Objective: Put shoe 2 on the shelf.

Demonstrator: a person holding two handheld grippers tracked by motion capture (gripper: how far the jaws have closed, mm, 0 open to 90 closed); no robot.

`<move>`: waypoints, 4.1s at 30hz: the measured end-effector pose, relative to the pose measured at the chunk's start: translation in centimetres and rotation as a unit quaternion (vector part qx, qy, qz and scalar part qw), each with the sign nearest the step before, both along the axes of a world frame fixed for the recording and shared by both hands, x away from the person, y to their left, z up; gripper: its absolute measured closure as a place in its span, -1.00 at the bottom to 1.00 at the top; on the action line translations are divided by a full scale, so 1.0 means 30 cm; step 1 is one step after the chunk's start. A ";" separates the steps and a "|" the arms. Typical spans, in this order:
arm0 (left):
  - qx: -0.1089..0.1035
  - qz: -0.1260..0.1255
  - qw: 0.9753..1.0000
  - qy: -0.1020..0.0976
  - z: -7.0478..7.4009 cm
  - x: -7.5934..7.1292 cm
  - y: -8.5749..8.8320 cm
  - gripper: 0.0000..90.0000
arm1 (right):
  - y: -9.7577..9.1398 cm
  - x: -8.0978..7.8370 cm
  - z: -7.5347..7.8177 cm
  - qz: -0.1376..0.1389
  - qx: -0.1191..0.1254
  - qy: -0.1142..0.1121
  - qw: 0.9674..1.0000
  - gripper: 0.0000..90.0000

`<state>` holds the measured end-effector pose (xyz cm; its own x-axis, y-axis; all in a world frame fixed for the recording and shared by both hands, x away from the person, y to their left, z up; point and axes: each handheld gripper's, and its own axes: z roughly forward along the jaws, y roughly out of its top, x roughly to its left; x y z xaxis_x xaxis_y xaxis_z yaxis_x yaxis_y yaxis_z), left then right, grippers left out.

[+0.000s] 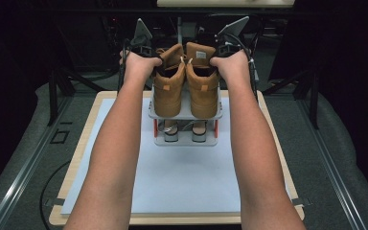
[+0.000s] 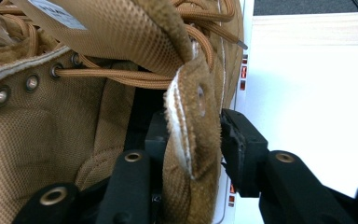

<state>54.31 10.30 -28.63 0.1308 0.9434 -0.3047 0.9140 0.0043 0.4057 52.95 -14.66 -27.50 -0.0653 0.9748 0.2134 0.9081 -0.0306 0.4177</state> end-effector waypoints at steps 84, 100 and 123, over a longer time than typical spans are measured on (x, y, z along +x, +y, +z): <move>-0.002 -0.014 0.998 -0.065 0.025 -0.155 0.340 0.02 | -0.296 -0.167 0.044 0.048 0.056 -0.053 0.996 0.08; 0.048 -0.084 0.993 -0.064 -0.118 -0.242 0.369 -0.01 | -0.290 -0.242 -0.133 0.101 -0.009 -0.051 0.994 0.04; 0.058 -0.145 0.987 -0.026 -0.446 -0.425 0.352 -0.03 | -0.231 -0.443 -0.455 0.169 -0.022 -0.057 0.984 -0.04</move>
<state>41.55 20.85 -42.01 0.4132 0.8923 -0.1819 0.8476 -0.3037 0.4352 39.65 -21.59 -41.14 -0.4081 0.9015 0.1437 0.8104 0.2853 0.5117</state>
